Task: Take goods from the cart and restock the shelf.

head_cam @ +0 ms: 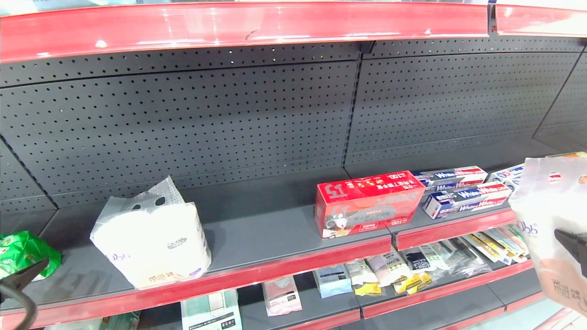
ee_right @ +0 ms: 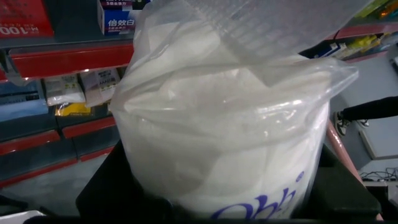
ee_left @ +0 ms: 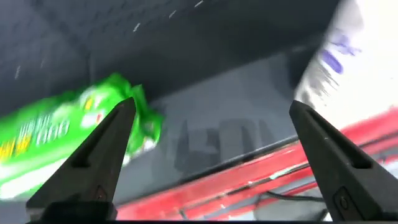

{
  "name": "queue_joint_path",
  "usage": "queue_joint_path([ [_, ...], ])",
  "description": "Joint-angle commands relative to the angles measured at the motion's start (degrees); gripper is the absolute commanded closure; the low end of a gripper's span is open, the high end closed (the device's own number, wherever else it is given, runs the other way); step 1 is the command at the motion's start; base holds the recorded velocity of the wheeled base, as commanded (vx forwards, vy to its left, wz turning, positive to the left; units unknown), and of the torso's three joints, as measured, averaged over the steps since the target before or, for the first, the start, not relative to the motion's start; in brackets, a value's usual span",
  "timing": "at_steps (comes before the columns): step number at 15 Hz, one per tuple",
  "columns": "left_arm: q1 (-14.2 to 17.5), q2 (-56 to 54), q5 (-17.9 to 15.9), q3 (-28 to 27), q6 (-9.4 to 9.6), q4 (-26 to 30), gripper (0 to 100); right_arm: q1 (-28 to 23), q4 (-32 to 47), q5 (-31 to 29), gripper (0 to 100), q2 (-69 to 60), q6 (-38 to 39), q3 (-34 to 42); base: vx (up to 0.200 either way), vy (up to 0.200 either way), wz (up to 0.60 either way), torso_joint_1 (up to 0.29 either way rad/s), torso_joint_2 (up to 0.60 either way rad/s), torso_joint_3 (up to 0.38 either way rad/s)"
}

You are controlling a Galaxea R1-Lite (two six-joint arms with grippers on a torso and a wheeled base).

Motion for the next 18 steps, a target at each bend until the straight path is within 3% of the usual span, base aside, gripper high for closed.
queue_joint_path([
  [1,-3.94,-4.48,5.84,0.19,-4.54,-0.09,0,-0.03,-0.24,0.01,100,0.56,-0.01,-0.21,0.000,0.000,0.00,0.000,0.00,0.000],
  [2,-5.70,-5.53,10.94,0.19,-7.09,-0.09,0,-0.03,-0.33,0.01,100,1.00,0.07,-0.47,0.000,0.000,0.00,0.000,0.00,0.000],
  [4,-7.11,-6.50,16.48,0.19,-9.38,-0.27,0,-0.03,-0.33,0.01,100,1.17,0.07,-0.74,0.000,0.000,0.00,0.000,0.00,0.000],
  [5,-8.69,-7.55,23.42,0.19,-12.63,-0.18,0,-0.03,-0.33,0.01,100,1.26,0.34,-0.74,0.000,0.000,0.00,0.000,0.00,0.000],
  [7,-10.80,-8.08,32.74,0.10,-17.90,-0.36,0,-0.03,-0.33,0.01,100,1.26,0.34,-0.74,0.000,0.000,0.00,0.000,0.00,0.000],
  [8,-13.26,-7.99,42.40,0.01,-23.79,-1.32,0,-0.03,-0.33,0.01,100,1.26,0.43,-0.74,0.000,0.000,0.00,0.000,0.00,0.000],
  [9,-16.07,-7.90,48.29,0.36,-28.36,-3.08,0,-0.03,-0.33,0.01,100,1.17,0.43,-0.65,0.000,0.000,0.00,0.000,0.00,0.000],
  [10,-18.80,-8.26,50.40,1.24,-31.52,-5.01,0,-0.03,-0.33,0.01,100,1.09,0.43,-0.74,0.000,0.000,0.00,0.000,0.00,0.000],
  [11,-21.96,-9.31,50.32,2.83,-32.75,-7.92,0,-0.03,-0.33,0.01,100,1.09,0.43,-0.74,0.000,0.000,0.00,0.000,0.00,0.000],
  [12,-27.06,-11.42,48.82,6.17,-32.93,-10.73,0,-0.03,-0.33,0.01,100,1.00,0.43,-0.91,0.000,0.000,0.00,0.000,0.00,0.000],
  [13,-29.43,-12.47,47.15,7.66,-32.93,-11.61,0,-0.03,-0.33,0.10,100,0.91,0.43,-1.00,0.000,0.000,0.00,0.000,0.00,0.000],
  [14,-34.35,-16.52,41.17,11.09,-32.75,-12.84,0,-0.03,-0.33,0.01,100,0.65,0.43,-1.00,0.000,0.000,0.00,0.000,0.00,0.000],
  [15,-38.31,-23.29,31.07,13.72,-32.23,-12.05,0,-0.03,-0.33,0.01,100,0.21,0.43,-0.91,0.000,0.000,0.00,0.000,0.00,0.000],
  [16,-39.54,-27.68,24.83,14.16,-30.73,-9.67,0,-0.03,-0.33,0.01,100,-0.06,0.43,-0.83,0.000,0.000,0.00,0.000,0.00,0.000],
  [17,-39.98,-30.76,20.96,13.90,-29.42,-6.86,0,-0.03,-0.33,0.10,100,-0.06,0.43,-0.91,0.000,0.000,0.00,0.000,0.00,0.000],
  [18,-41.03,-37.35,14.72,13.37,-27.39,-1.50,0,-0.03,-0.33,0.10,100,-0.14,0.34,-1.00,0.000,0.000,0.00,0.000,0.00,0.000],
])
